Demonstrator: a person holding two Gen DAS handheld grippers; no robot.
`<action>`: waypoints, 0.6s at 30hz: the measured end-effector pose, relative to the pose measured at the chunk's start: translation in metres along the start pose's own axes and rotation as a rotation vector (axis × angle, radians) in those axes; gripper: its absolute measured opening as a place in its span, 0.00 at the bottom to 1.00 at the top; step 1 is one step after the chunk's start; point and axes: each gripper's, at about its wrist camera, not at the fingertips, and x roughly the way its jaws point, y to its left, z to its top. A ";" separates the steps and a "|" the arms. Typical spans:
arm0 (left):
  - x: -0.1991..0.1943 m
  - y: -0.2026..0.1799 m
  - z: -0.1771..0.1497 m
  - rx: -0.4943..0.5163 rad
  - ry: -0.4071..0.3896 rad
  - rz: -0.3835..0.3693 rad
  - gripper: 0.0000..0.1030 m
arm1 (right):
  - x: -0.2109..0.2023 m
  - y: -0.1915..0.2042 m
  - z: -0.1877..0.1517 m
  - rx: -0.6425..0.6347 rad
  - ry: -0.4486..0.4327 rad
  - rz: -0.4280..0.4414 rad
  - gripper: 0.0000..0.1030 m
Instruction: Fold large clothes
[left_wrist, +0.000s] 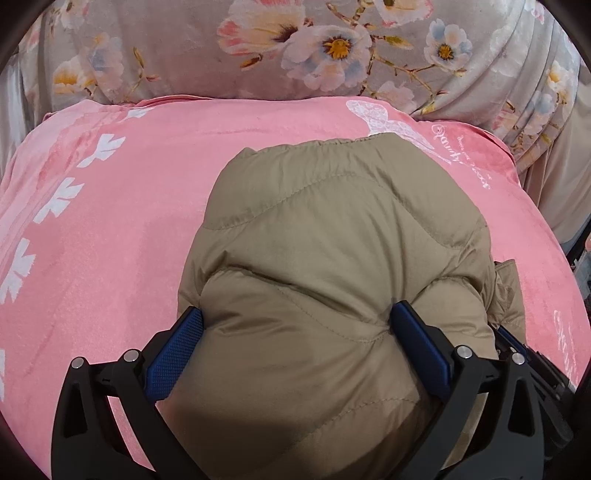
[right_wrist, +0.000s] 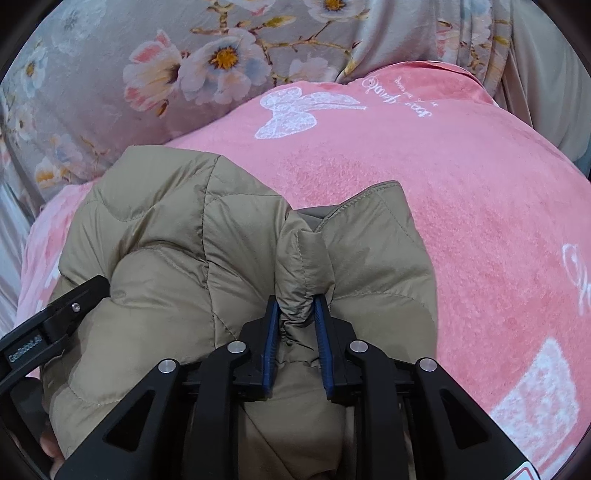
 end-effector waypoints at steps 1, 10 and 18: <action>-0.004 0.001 0.000 0.010 0.011 -0.002 0.96 | -0.007 0.001 0.003 -0.006 0.019 -0.037 0.27; -0.090 0.012 -0.033 0.058 0.063 -0.045 0.95 | -0.109 0.029 -0.030 -0.083 -0.027 0.029 0.27; -0.075 0.033 -0.070 -0.029 0.155 -0.122 0.96 | -0.088 0.029 -0.067 -0.070 0.009 0.033 0.27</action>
